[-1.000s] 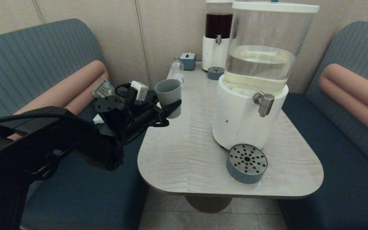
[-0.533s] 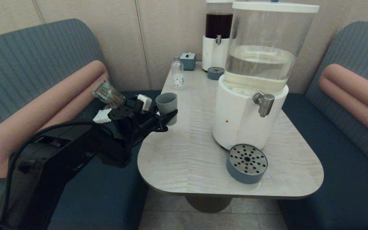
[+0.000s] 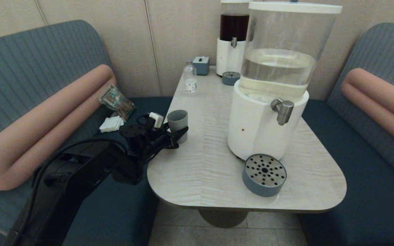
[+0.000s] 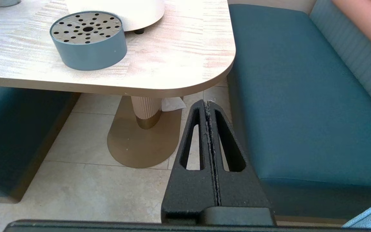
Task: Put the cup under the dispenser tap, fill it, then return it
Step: Place the cup next to the water dispenser
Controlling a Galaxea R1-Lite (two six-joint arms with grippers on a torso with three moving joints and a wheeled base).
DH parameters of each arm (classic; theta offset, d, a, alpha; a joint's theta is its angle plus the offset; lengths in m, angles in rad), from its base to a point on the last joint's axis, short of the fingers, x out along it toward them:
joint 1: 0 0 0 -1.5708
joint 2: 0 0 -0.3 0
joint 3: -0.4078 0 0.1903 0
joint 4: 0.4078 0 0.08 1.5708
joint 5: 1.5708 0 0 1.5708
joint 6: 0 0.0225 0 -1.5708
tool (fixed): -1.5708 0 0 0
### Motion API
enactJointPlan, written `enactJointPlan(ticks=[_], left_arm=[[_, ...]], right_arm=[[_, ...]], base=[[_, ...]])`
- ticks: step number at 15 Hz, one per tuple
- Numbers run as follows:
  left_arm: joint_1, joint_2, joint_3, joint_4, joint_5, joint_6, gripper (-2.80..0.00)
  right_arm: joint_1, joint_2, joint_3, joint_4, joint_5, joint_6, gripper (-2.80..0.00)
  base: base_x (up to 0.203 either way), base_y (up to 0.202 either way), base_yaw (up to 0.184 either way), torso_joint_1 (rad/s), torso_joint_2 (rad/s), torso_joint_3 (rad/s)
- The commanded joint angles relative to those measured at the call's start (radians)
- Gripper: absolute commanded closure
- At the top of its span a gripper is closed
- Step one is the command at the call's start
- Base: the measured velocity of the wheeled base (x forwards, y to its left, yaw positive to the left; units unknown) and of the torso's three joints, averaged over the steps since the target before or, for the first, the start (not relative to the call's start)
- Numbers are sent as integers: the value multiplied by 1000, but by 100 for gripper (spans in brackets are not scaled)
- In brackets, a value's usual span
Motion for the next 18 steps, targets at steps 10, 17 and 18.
enactJointPlan(ticks=[10, 17, 18], left_arm=[[1, 5, 13, -42, -3, 4, -280], [1, -33, 107, -90, -2, 3, -280], [1, -46, 145, -110, -2, 2, -280]], right_arm=[[0, 1, 2, -1, -1, -1, 0], [0, 1, 1, -1, 1, -1, 0], [0, 1, 2, 0, 1, -1, 0]], base=[[0, 0, 0, 0, 0, 0], [0, 0, 0, 0, 0, 0], [0, 0, 0, 0, 0, 0]])
